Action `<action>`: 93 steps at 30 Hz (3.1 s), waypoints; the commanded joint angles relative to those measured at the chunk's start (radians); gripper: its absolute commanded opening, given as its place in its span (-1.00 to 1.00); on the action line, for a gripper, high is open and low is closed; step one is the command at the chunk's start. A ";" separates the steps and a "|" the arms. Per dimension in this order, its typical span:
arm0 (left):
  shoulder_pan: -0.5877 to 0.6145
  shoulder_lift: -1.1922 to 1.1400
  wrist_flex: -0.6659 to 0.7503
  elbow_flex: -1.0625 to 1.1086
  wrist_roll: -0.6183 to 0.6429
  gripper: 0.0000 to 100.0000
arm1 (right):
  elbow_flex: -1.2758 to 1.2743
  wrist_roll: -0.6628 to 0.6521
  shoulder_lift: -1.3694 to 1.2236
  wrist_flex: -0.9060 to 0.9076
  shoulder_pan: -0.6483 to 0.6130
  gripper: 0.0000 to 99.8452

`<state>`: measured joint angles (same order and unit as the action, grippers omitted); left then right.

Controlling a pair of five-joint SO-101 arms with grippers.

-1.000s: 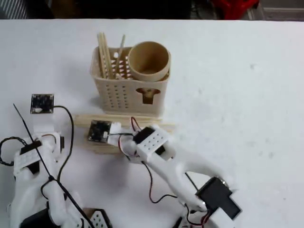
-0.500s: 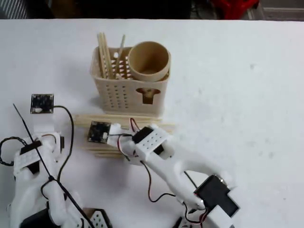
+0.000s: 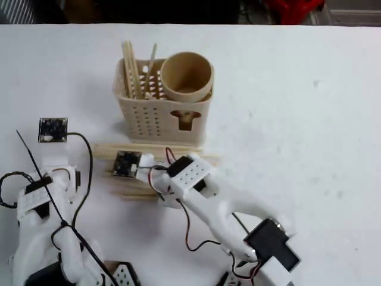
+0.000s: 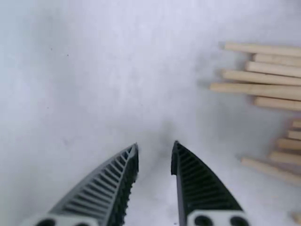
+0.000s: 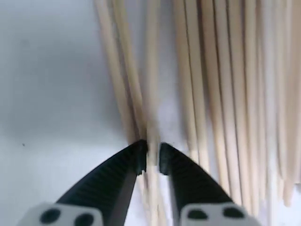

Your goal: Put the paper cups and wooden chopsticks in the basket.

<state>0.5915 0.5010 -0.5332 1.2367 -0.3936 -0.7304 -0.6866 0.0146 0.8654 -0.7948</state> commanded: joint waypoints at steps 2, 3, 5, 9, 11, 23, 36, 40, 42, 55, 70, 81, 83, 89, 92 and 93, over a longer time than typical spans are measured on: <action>0.007 0.002 0.018 -0.003 -0.012 -0.74 | 0.005 0.014 -0.019 0.027 0.019 -0.70; 0.007 0.002 0.018 -0.003 -0.012 -0.74 | 0.012 0.014 -0.028 0.028 0.019 -0.73; 0.007 0.002 0.018 -0.003 -0.012 -0.74 | 0.037 0.014 -0.048 0.042 0.019 -0.82; 0.007 0.002 0.018 -0.003 -0.012 -0.74 | 0.049 0.025 -0.056 0.048 0.025 -0.95; 0.007 0.002 0.018 -0.003 -0.012 -0.74 | 0.049 0.032 -0.048 0.050 0.025 -0.97; 0.007 0.002 0.018 -0.003 -0.012 -0.74 | 0.041 0.157 0.302 0.185 0.096 -0.97; 0.007 0.002 0.018 -0.003 -0.012 -0.74 | 0.015 0.160 0.499 0.225 0.153 -0.96; 0.071 0.004 0.025 -0.015 -0.003 -0.74 | 0.020 0.115 0.415 0.183 0.044 -0.79; 0.128 0.001 0.035 -0.021 0.014 -0.74 | 0.032 0.092 0.335 0.160 -0.013 -0.68; 0.137 0.001 0.034 -0.020 0.040 -0.74 | 0.143 0.074 -0.039 -0.076 -0.050 -0.68; 0.127 0.001 0.032 -0.018 0.040 -0.74 | 0.163 0.098 -0.111 -0.073 -0.048 -0.96; 0.127 0.001 0.037 -0.018 0.044 -0.74 | 0.037 0.153 0.182 -0.025 0.048 -0.97; 0.127 0.001 0.037 -0.018 0.044 -0.74 | 0.009 0.150 0.232 -0.028 0.047 -0.97; 0.127 0.001 0.032 -0.018 0.044 -0.74 | 0.041 0.147 0.189 -0.048 -0.030 -0.89; 0.128 0.002 0.032 -0.018 0.044 -0.74 | 0.100 0.147 0.079 -0.053 -0.077 -0.71; 0.128 0.002 0.032 -0.018 0.044 -0.74 | 0.126 0.147 0.038 -0.056 -0.081 -0.66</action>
<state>0.7357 0.5010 -0.5132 1.2367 -0.3629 -0.6874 -0.5439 0.1174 0.8224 -0.8531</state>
